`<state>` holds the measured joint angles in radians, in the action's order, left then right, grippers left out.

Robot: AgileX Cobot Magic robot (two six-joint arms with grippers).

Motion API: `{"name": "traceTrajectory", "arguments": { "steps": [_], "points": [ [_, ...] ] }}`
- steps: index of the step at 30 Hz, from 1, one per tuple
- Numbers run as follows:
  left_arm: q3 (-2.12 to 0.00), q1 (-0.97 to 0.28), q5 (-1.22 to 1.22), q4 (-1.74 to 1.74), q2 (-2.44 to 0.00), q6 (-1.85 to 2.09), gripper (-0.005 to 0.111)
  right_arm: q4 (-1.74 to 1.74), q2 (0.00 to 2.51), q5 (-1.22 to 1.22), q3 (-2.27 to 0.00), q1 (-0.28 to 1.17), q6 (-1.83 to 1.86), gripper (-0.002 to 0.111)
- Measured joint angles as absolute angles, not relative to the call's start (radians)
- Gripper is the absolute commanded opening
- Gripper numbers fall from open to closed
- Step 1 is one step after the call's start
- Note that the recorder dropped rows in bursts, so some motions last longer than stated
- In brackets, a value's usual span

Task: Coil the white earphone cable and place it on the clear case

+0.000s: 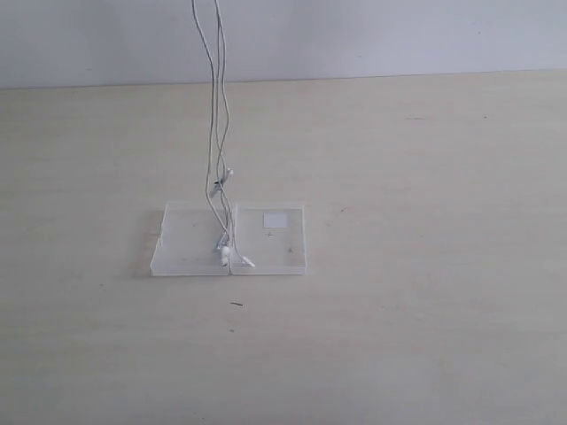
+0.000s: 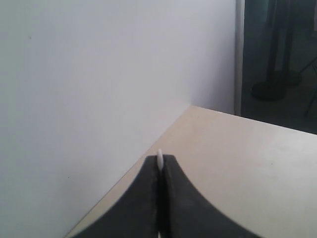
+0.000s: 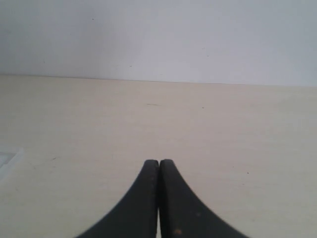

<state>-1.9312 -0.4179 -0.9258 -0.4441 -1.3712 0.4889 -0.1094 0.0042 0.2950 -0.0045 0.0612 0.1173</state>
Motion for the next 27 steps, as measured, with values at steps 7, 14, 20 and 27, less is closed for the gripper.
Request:
{"name": "traceTrajectory", "arguments": {
  "steps": [7,14,20,27],
  "points": [
    [-1.931,-0.418,-0.932,-0.446,-1.371,0.489,0.000,-0.109,0.004,0.295,-0.005,0.061,0.117,0.000],
    [-1.931,-0.418,-0.915,-0.451,-1.371,0.479,0.000,-0.109,0.004,0.295,-0.005,0.061,0.117,0.000],
    [-1.931,-0.418,-0.927,-0.442,-1.371,0.489,0.000,-0.109,0.004,0.295,-0.005,0.061,0.117,0.000],
    [-1.931,-0.418,-0.927,-0.428,-1.371,0.490,0.000,-0.109,0.004,0.295,-0.005,0.061,0.117,0.000]
  ]
}}
